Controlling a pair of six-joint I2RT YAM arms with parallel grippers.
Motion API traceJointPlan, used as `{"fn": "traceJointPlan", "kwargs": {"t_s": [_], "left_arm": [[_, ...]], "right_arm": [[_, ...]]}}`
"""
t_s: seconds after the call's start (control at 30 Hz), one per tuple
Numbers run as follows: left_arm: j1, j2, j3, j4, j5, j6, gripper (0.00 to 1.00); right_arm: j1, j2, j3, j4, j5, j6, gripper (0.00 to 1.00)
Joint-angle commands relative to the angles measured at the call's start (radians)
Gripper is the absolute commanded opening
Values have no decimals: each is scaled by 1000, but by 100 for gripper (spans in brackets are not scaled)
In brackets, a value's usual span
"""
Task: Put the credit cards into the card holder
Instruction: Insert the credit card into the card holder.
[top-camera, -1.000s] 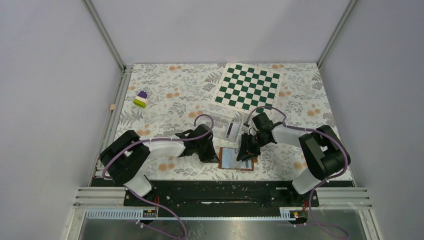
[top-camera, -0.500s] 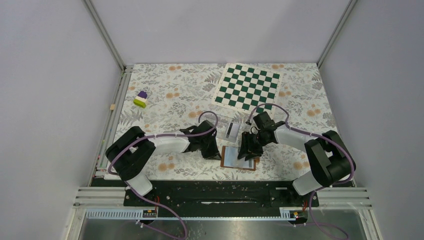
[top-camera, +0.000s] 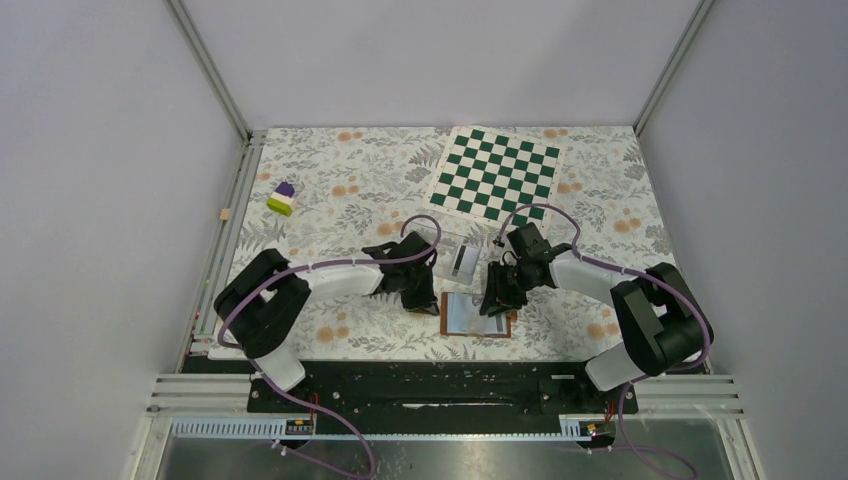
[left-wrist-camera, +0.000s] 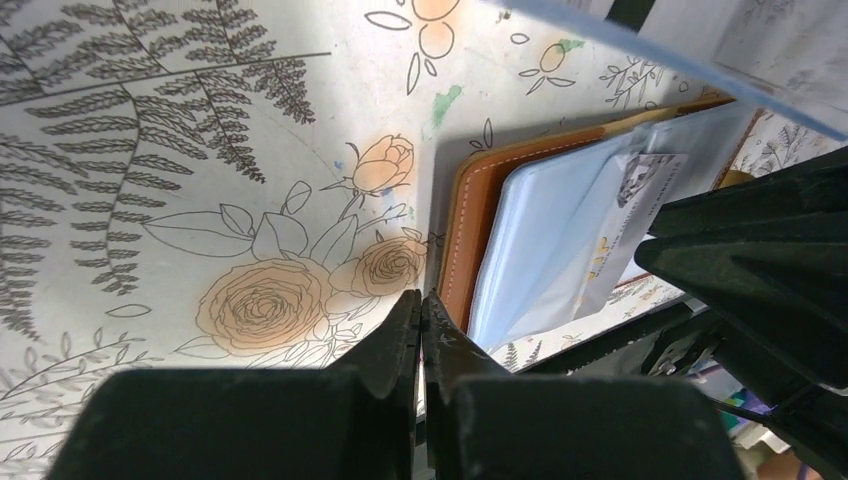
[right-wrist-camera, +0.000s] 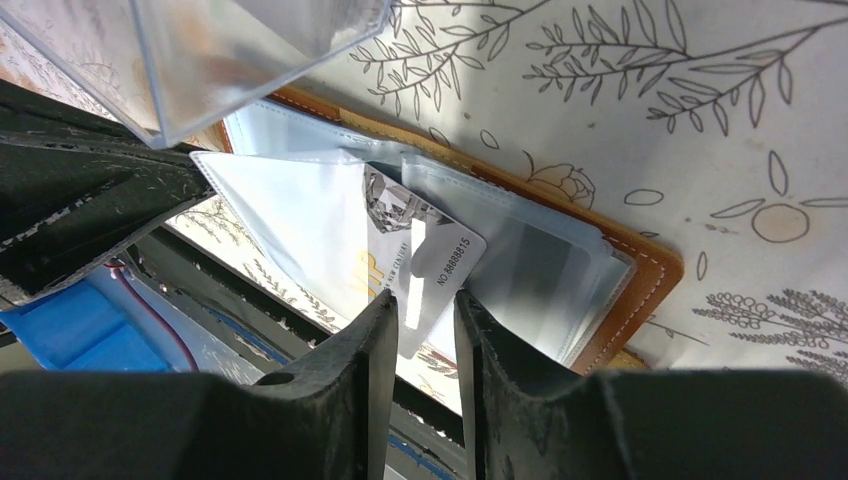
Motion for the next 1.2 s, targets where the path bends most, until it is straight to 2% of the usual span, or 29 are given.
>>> {"fn": "traceJointPlan", "kwargs": {"t_s": [0.0,0.17,0.37,0.47,0.63,0.87,1.03,1.17], "left_arm": [[6,-36,87,-92,-45,80,2],[20,-69,144,-43,30,108,23],[51,16,120,104,154,58,31],[52,61,124,125,167,54,32],[52,105,163,-2,66,101,30],[51,156,213,-114,-9,148,17],[50,173,220,-120,-13,161,16],[48,161,219,-119,-8,155,20]], "right_arm": [[6,29,5,52,44,-18,35],[5,19,23,18,76,-14,36],[5,40,34,33,57,-1,37],[6,46,41,35,51,-1,37],[6,57,51,54,28,3,37],[9,91,72,89,-44,2,37],[26,129,90,94,-74,-3,36],[39,120,73,102,-83,23,36]]}}
